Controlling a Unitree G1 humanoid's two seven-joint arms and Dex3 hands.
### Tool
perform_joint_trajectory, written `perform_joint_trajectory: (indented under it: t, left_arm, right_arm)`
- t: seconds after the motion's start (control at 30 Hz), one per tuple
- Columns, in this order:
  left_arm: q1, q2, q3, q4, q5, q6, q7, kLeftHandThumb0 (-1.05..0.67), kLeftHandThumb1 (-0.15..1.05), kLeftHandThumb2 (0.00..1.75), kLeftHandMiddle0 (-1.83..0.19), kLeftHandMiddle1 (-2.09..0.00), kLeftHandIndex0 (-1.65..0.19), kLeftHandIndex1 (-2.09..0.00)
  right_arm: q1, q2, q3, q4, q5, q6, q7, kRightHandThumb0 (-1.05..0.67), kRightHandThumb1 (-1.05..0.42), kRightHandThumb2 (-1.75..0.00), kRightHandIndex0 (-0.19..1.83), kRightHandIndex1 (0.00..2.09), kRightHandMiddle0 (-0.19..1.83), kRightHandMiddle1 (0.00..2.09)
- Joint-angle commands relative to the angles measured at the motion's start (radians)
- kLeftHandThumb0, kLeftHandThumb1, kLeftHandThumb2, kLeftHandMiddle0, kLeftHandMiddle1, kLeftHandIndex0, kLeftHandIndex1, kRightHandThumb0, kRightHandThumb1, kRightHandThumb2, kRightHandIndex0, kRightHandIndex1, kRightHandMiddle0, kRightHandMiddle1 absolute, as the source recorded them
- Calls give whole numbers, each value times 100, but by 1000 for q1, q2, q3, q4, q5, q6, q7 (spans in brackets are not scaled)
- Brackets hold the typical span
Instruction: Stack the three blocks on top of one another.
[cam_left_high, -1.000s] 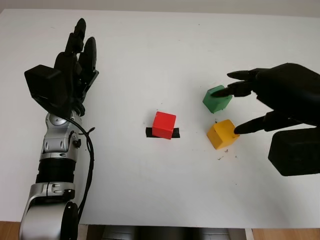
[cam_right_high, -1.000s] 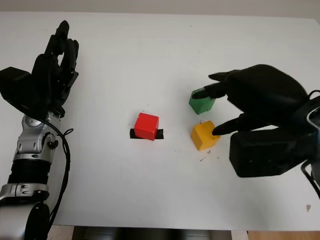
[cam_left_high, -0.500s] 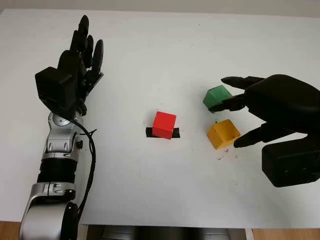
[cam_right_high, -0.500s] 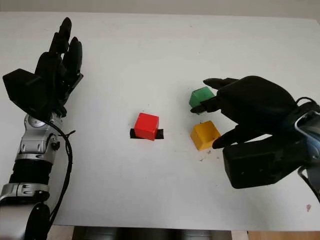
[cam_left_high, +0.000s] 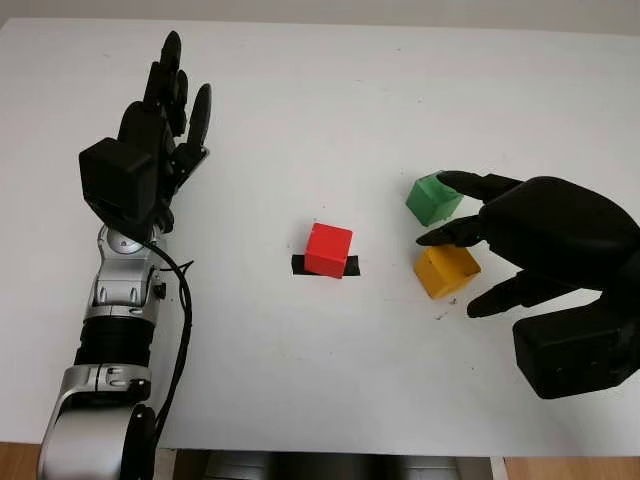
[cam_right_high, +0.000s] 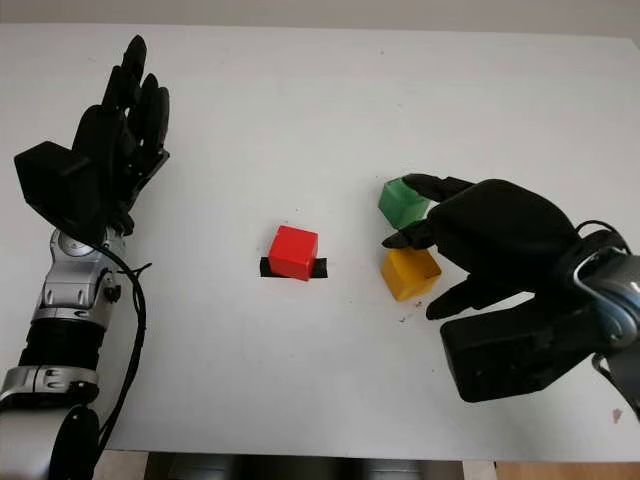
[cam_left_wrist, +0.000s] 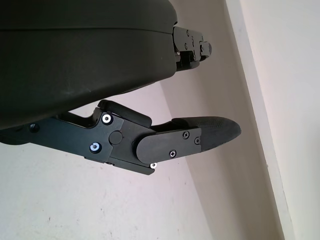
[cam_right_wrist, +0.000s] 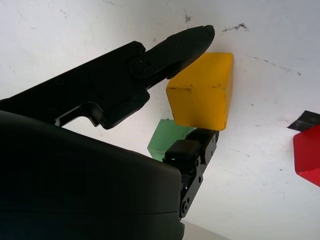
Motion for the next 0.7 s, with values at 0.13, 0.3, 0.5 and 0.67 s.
perform_joint_trajectory:
  t: [0.13, 0.3, 0.5, 0.67]
  left_arm:
    - [17, 12, -3, -4, 13, -14, 14, -65, 105, 54, 2, -6, 3, -6]
    - [22, 12, -4, -3, 15, -27, 17, -64, 105, 54, 2, -6, 3, -6]
    - [27, 12, -6, 1, 19, -46, 19, -63, 105, 53, 1, -6, 1, -7]
    - [27, 7, -7, 4, 27, -48, 30, -64, 105, 53, 1, -5, 2, -7]
  right_arm:
    - [29, 32, 20, 77, -21, -82, -114, -64, -84, -6, 13, 6, 81, 14]
    - [21, 42, 26, 135, -41, -154, -207, -55, -84, -5, 19, 8, 89, 24]
    - [4, 52, 27, 188, -38, -200, -264, -49, -87, -6, 23, 7, 59, 100]
    - [-9, 55, 20, 213, -35, -225, -300, -45, -87, -5, 31, 9, 58, 131]
